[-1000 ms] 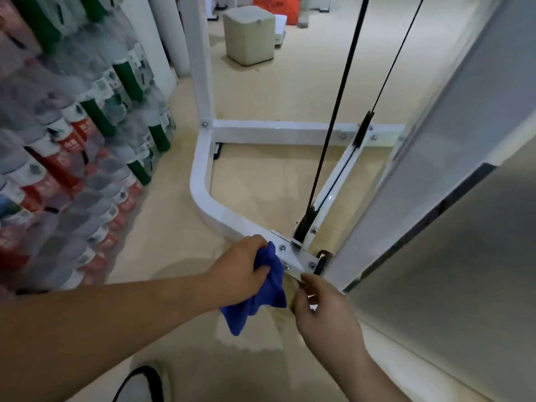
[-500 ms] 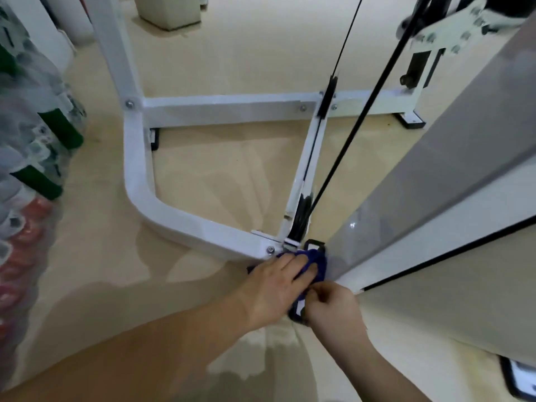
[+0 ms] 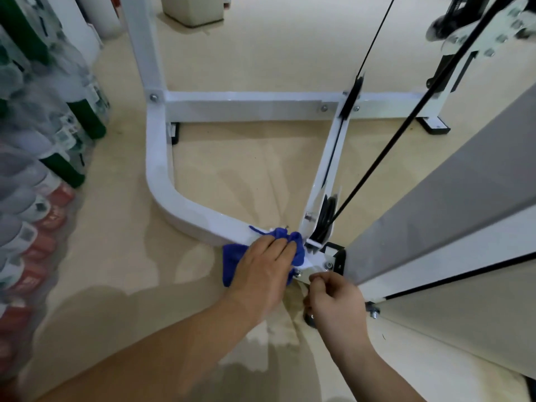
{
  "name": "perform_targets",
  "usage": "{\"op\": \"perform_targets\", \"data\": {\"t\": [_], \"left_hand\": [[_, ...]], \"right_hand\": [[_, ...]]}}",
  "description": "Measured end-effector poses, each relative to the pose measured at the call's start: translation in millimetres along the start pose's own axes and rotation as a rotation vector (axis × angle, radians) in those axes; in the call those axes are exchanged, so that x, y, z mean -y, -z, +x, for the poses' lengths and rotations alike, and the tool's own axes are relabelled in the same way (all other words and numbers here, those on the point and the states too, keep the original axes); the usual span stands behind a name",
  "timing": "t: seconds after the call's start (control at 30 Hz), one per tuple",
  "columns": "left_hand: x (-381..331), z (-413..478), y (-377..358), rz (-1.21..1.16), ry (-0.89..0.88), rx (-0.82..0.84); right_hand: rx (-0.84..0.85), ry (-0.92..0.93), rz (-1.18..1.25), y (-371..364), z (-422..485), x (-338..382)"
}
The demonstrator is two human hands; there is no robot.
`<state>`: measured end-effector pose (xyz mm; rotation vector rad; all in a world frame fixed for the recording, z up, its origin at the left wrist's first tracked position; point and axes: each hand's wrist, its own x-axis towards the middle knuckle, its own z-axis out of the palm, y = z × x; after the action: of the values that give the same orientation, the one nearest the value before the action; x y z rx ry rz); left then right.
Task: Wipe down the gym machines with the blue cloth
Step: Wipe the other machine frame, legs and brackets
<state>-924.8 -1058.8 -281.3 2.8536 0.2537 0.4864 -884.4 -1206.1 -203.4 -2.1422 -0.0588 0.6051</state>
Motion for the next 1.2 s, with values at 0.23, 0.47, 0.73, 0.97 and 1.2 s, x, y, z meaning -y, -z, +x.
{"op": "perform_targets", "data": {"t": [0.23,0.47,0.73,0.97,1.2], "left_hand": [[103.6,-9.4,39.8,0.063,0.22,-0.01],[107.7,-29.6,43.1,0.01,-0.04,0.169],[199.8,-24.0,63.5,0.037,0.446,0.066],[237.4,-28.1,83.7,0.013,0.28,0.22],[259.8,-6.9,78.6,-0.06,0.534,0.188]], "right_hand": [[0.051,0.169,-0.047,-20.9,-0.3,11.0],[0.135,0.577,-0.457,-63.7,32.7,55.4],[0.426,0.411,-0.841,-127.4,82.0,130.4],[0.445,0.411,-1.113,-179.3,100.3,161.6],[0.461,0.349,-1.025,-180.9,108.1,163.3]]}}
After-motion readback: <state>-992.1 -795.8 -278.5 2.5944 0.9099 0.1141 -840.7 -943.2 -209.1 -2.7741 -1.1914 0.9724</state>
